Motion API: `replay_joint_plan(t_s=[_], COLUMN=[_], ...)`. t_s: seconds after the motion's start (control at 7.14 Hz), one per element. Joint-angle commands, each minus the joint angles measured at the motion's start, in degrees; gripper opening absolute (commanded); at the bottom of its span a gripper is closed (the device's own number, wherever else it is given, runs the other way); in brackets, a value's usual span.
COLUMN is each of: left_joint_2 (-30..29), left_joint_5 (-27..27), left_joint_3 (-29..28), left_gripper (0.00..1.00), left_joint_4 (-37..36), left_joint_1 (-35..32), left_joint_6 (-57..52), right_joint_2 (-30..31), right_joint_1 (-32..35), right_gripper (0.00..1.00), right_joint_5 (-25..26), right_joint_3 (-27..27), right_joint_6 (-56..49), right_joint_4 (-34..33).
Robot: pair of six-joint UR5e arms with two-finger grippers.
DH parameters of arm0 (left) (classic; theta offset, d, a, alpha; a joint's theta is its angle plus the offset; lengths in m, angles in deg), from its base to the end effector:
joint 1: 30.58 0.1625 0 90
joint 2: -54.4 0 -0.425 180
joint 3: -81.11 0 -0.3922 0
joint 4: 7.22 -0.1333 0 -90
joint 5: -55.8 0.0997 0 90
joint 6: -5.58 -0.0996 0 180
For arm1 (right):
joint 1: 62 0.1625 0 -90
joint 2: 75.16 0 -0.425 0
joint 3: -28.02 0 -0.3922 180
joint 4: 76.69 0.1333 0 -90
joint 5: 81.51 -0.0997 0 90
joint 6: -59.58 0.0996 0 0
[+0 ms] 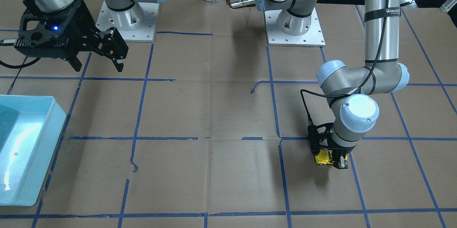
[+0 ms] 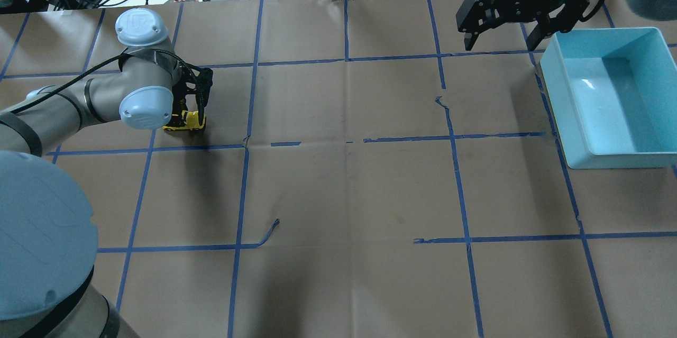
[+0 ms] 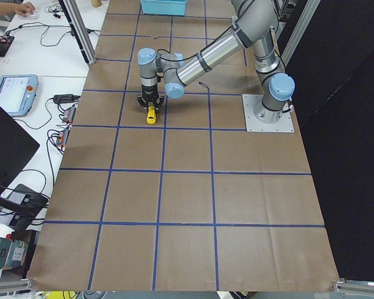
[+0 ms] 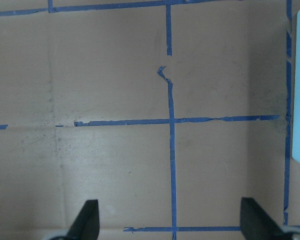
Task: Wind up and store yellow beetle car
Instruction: 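Drag the held car backward along the table with the left gripper to wind it, then open the left gripper and lift away, releasing the car to roll toward the tray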
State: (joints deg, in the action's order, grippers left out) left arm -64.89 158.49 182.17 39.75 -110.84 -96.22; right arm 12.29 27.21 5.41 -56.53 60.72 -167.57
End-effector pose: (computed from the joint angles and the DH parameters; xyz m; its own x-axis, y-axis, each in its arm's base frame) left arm -0.0065 -0.6210 0.1868 0.0308 0.9995 -0.0009 0.9740 -0.0299 0.2244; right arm 0.1315 -0.5185 0.5143 -0.9980 0.0301 -0.0549 0.0336 0.9973 -0.0648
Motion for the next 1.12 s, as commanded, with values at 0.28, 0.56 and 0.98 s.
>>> replay_joint_plan(t_s=[0.28, 0.56, 0.98], left_joint_2=[1.8, 5.9, 8.4], left_joint_5=[-0.2, 0.3, -0.3], left_joint_3=[-1.8, -2.9, -3.2], left_gripper=[0.63, 0.63, 0.64], left_joint_4=[0.4, 2.8, 9.5], left_joint_1=[0.5, 1.0, 0.1], left_joint_6=[-0.2, -0.6, 0.1], right_joint_2=[0.0, 0.0, 0.0], right_joint_1=[0.0, 0.0, 0.0], right_gripper=[1.0, 1.0, 1.0], right_joint_5=[0.0, 0.0, 0.0], right_joint_3=[0.0, 0.0, 0.0], right_joint_6=[0.0, 0.0, 0.0], right_joint_4=[0.0, 0.0, 0.0])
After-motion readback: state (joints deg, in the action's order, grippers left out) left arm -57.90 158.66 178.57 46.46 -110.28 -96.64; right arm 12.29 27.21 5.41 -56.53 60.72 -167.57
